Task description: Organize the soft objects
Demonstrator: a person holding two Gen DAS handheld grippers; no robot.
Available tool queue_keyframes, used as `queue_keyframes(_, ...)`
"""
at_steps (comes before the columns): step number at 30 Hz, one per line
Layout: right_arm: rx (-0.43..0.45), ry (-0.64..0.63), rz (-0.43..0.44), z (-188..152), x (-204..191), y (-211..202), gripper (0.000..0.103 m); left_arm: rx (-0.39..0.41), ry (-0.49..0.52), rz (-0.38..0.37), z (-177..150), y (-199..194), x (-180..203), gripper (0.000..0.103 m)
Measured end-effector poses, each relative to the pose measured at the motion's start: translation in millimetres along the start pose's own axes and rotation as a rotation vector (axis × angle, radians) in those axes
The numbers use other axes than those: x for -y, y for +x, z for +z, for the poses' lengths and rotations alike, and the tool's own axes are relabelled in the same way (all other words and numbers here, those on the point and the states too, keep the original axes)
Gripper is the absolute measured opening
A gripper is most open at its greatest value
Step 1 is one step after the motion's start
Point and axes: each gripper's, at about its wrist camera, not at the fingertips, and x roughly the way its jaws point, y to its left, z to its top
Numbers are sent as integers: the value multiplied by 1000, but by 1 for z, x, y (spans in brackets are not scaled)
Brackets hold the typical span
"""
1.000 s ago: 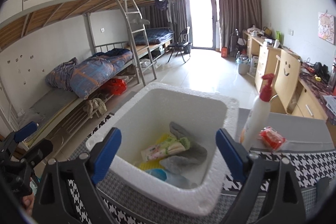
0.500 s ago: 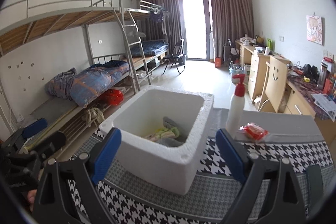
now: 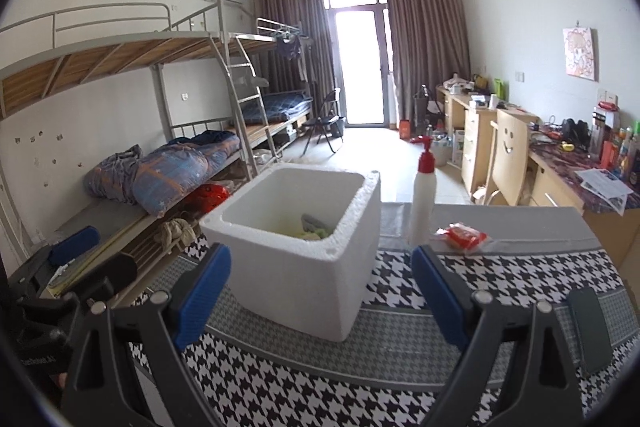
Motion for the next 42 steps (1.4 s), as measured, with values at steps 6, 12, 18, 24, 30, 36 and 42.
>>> queue_keyframes(6, 35, 2, -13, -15, -3, -16, 95, 47, 13, 9, -9, -17, 7, 102)
queue_keyframes(12, 98, -10, -17, -33, -7, -34, 98, 63, 34, -6, -22, -31, 12, 102)
queue_keyframes(18, 119, 19, -42, -48, -8, -50, 101, 85, 38, -20, -33, -45, 11, 102)
queue_keyframes(24, 127, 26, -75, -62, -10, -58, 101, 98, 41, -20, -39, -51, 9, 102)
queue_keyframes(30, 160, 22, -52, -76, -16, -69, 102, 105, 32, -28, -53, -57, 9, 102)
queue_keyframes(36, 178, 19, -72, -87, -18, -74, 102, 118, 27, -8, -61, -64, 7, 102)
queue_keyframes(42, 196, 11, -107, -97, -17, -78, 102, 128, 27, 10, -66, -66, 8, 102)
